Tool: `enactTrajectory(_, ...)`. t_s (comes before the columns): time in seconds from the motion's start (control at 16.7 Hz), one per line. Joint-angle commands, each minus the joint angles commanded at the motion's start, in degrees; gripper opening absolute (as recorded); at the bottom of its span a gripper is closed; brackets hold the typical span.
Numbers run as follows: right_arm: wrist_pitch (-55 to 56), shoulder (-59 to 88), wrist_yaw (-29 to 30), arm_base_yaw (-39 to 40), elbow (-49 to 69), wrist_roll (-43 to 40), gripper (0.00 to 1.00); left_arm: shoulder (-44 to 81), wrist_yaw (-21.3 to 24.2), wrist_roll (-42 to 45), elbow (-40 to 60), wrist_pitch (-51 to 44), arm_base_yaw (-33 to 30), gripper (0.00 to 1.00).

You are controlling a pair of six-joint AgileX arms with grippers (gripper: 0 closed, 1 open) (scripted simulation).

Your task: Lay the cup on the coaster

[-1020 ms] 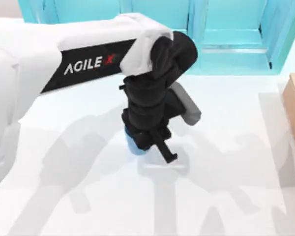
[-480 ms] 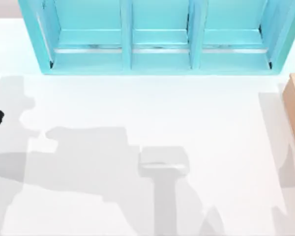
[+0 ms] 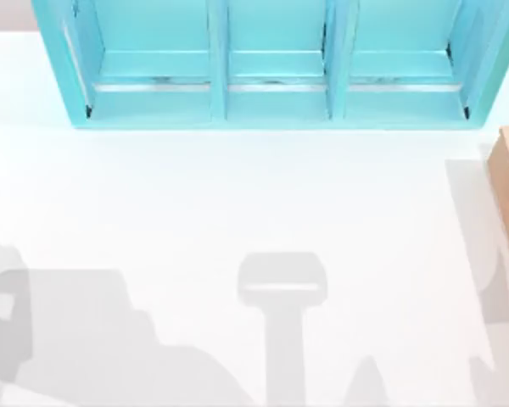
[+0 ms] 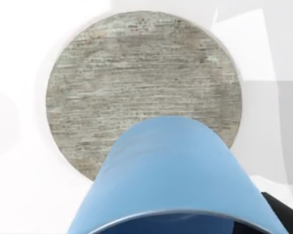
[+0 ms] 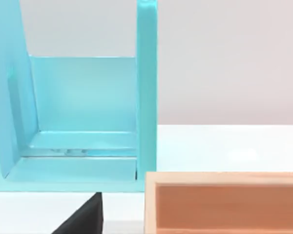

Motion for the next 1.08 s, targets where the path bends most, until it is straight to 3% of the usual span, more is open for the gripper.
enactTrajectory(0.3, 0.0, 0.0, 0.0, 0.0, 0.0, 0.0, 1.0, 0.51, -0.02, 0.21, -0.37, 0.87, -0.06, 0.0)
enactTrajectory(0.78, 0.0, 0.0, 0.0, 0.0, 0.0, 0.0, 1.0, 5.62, 0.02, 1.89, -8.49, 14.3, 1.75, 0.0)
enactTrajectory(1.08, 0.0, 0.0, 0.0, 0.0, 0.0, 0.0, 1.0, 5.99, 0.03, 1.98, -9.0, 15.01, 1.89, 0.0)
